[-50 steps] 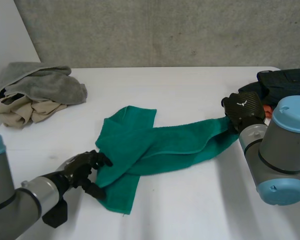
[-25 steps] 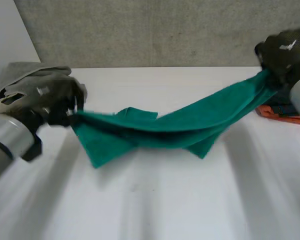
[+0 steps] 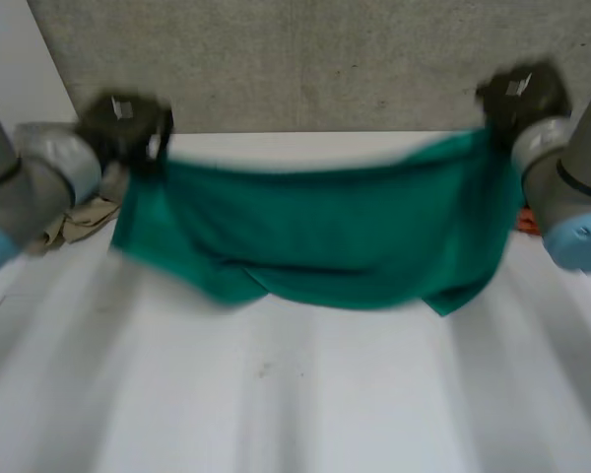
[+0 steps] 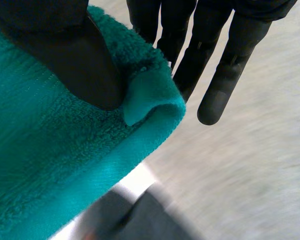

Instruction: Fold the laundry.

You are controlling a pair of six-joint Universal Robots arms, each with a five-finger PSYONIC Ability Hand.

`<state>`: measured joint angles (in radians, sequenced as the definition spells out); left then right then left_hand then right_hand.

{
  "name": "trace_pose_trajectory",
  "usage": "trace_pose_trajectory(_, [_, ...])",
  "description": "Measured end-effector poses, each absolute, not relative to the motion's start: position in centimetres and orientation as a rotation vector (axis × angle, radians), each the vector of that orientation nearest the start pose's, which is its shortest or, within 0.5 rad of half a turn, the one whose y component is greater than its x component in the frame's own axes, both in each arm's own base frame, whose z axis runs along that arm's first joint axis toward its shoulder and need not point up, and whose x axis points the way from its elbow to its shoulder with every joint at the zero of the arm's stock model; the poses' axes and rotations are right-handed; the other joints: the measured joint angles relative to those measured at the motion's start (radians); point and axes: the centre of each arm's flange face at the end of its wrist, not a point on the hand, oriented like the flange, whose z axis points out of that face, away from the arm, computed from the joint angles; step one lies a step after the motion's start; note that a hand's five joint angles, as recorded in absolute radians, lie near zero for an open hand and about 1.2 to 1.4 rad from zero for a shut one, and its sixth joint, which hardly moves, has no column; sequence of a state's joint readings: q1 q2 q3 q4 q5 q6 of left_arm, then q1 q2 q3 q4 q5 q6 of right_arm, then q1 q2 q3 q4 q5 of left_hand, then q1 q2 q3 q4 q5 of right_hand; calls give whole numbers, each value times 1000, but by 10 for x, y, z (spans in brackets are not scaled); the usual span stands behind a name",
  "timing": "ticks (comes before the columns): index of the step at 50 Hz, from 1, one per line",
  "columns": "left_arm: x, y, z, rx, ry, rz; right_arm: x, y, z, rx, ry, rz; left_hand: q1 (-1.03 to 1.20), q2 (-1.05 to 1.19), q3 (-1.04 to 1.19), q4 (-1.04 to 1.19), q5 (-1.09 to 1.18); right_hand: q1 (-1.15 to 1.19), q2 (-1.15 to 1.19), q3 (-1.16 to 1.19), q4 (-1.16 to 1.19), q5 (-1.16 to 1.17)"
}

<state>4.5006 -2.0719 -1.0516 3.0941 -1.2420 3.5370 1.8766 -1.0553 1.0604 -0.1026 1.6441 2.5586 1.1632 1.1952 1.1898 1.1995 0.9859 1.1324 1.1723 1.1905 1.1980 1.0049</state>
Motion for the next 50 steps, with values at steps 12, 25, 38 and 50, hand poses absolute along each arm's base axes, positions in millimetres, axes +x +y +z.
trace_pose_trajectory(12, [-239, -384, 417, 514, 1397, -2982, 239, -405, 383, -195, 1175, -2809, 0, 0, 0, 0, 0, 0, 0, 0, 0, 8])
trace_pose_trajectory(25, [-234, -350, 306, 817, 1989, -2628, 244, -390, 286, -587, 1805, -2413, 0, 1, 1, 0, 0, 0, 0, 0, 0, 8])
trace_pose_trajectory(38, [-227, -295, 158, 1158, 2427, -2053, 226, -338, 162, -956, 2329, -1911, 0, 1, 1, 0, 0, 0, 0, 0, 0, 8])
trace_pose_trajectory(50, [-199, -283, 171, 833, 2745, -1959, 192, -352, 164, -752, 2414, -1947, -920, -947, -939, -957, -920, 0, 0, 0, 0, 8])
